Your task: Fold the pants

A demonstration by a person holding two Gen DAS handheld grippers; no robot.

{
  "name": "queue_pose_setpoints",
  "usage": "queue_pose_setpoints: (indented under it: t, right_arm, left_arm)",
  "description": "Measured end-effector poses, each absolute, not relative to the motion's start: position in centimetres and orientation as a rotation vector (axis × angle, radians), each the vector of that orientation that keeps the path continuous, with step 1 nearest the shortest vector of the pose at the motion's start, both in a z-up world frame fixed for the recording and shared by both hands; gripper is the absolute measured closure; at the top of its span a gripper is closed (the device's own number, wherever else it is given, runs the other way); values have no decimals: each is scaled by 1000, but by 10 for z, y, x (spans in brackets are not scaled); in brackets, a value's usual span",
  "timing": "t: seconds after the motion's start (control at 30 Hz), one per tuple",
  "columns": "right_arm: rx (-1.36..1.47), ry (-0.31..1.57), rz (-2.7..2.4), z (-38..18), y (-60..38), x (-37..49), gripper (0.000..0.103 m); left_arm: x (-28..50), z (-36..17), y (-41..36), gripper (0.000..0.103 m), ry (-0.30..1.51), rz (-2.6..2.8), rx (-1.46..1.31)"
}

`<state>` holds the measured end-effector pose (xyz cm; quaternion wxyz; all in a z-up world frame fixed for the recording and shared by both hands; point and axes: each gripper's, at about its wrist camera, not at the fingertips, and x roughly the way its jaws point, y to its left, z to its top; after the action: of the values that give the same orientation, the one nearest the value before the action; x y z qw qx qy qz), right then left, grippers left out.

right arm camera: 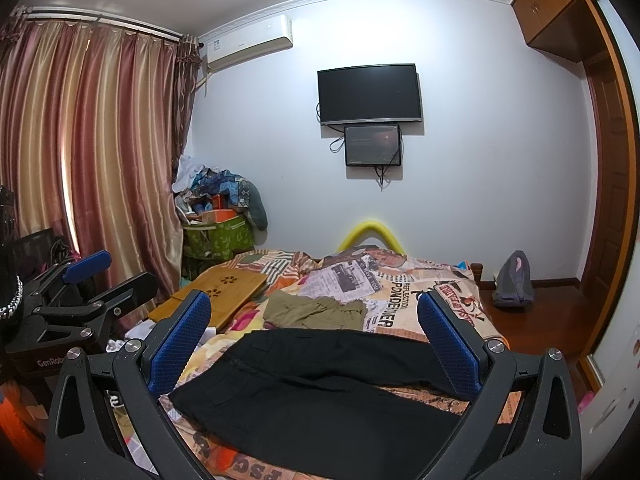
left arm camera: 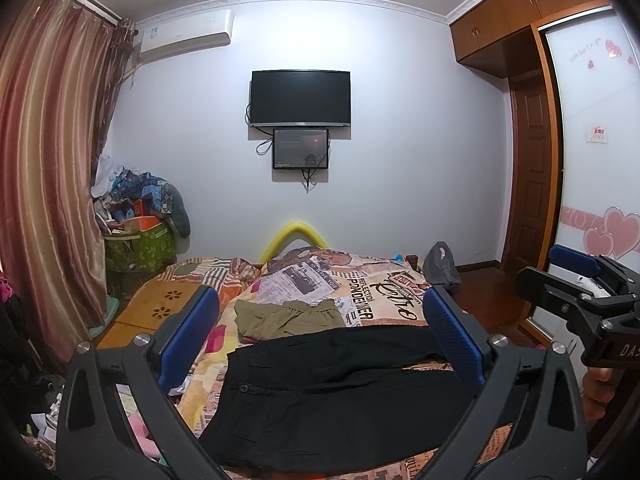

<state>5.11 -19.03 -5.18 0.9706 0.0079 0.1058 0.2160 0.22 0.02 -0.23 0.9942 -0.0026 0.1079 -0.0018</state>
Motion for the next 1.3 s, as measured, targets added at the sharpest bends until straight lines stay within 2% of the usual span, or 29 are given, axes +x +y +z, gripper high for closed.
queue_pose_setpoints:
  t: [0.9,1.3]
  right_arm:
    - [4,223,431,-51,-189,53,0]
    - [-11,270,407,-62,-188,75,0]
  left_arm:
    - [6,-5,-1,0,230,-7,-9]
    - [31,-17,10,0,281,9,-24]
